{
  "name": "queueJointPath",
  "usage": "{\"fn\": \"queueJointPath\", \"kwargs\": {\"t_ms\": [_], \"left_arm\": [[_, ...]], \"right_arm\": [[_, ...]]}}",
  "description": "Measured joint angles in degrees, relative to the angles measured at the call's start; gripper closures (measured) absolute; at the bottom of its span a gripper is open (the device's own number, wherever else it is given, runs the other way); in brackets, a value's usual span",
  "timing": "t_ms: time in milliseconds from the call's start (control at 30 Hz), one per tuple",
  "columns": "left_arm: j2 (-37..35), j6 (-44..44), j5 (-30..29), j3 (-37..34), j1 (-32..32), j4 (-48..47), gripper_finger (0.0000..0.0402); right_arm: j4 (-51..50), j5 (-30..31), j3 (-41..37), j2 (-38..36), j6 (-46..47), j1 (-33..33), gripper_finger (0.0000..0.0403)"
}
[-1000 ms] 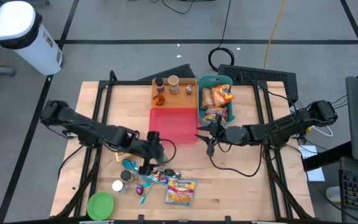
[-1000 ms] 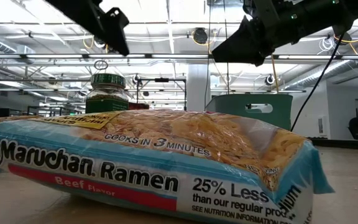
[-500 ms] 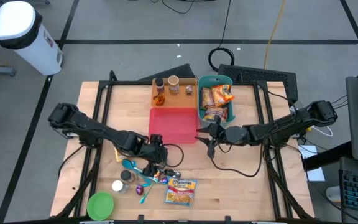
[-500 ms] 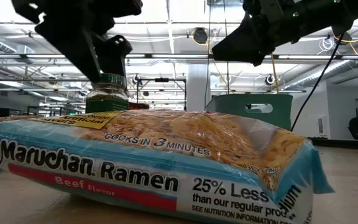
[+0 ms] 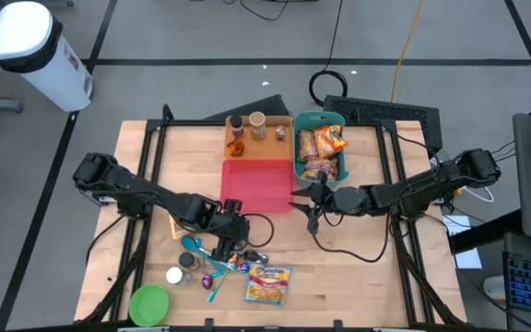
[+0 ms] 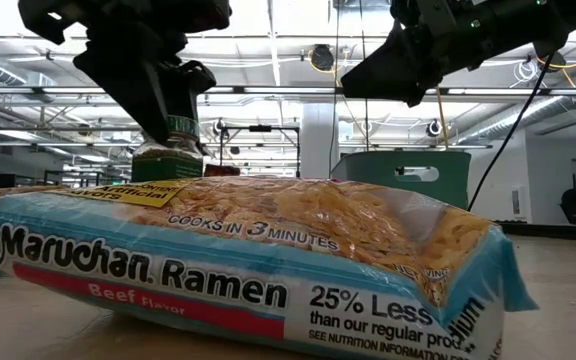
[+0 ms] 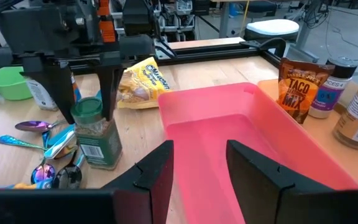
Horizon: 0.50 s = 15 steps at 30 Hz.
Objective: Pick & Place Food Item
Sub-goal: Put the green spice bottle into the orange bin
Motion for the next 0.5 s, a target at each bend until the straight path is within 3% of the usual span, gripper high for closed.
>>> {"fn": "queueJointPath", "kwargs": {"t_ms": [233, 500], "left_arm": [[-1.80, -2.94, -0.12, 1.24, 1.43, -1.23, 0.0192], [-4.37, -6.49, -5.63, 15.18, 5.96, -10.30, 0.0192]], "right_arm": [[0.00, 0.01, 0.00, 0.00, -0.02, 0.00, 0.0261], [0.00, 0.01, 0.00, 0.00, -0.02, 0.00, 0.0261]]}}
